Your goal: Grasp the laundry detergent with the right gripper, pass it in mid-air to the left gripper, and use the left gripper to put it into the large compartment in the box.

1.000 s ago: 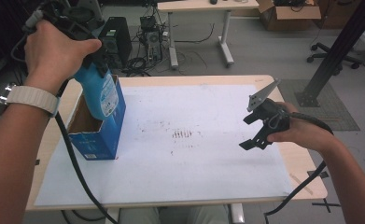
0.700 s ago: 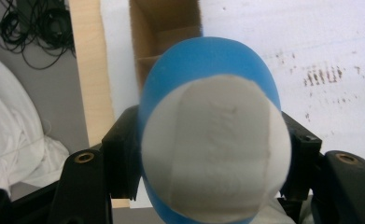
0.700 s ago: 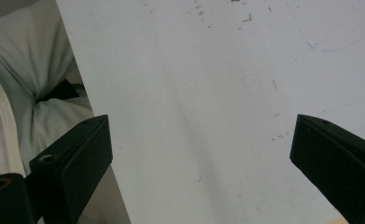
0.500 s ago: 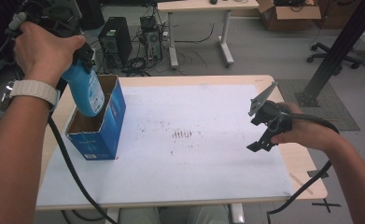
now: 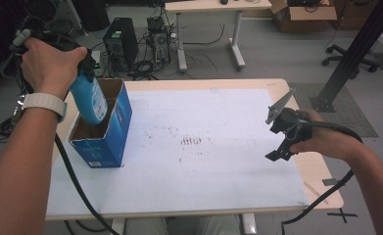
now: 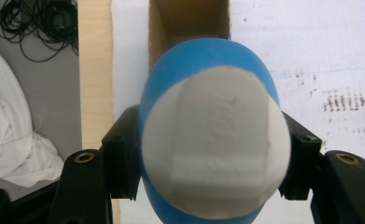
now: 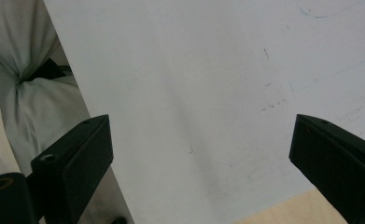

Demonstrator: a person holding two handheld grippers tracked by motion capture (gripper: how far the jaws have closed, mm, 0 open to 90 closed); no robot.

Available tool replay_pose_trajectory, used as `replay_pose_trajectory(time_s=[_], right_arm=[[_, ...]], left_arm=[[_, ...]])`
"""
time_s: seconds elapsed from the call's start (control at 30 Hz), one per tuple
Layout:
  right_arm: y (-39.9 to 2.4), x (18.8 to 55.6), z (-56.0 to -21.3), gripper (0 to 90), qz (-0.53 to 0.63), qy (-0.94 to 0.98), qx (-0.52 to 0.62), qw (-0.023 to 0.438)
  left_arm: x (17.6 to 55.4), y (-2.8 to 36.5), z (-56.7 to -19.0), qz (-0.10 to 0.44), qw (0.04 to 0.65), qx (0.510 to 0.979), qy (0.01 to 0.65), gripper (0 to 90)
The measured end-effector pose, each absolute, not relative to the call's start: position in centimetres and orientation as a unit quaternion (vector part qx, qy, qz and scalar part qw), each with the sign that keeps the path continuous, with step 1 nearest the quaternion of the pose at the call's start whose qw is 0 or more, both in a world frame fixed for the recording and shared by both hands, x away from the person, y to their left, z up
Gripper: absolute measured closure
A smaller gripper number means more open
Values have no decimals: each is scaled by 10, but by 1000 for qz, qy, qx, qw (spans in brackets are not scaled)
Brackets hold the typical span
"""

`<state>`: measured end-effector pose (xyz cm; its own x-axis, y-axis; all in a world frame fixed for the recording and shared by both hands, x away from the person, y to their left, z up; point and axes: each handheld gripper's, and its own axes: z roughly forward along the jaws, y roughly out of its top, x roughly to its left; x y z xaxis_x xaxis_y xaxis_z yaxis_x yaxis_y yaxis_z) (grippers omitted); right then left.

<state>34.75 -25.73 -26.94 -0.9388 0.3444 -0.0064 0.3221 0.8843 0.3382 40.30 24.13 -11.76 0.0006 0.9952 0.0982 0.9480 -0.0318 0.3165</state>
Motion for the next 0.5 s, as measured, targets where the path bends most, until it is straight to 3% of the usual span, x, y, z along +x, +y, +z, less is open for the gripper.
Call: replay_pose_trajectory(time_s=[0.5], right_arm=[[-267,344,-277,62,184,965,188,29]], left_arm=[[408,253,-167,150,80,710,684,378]])
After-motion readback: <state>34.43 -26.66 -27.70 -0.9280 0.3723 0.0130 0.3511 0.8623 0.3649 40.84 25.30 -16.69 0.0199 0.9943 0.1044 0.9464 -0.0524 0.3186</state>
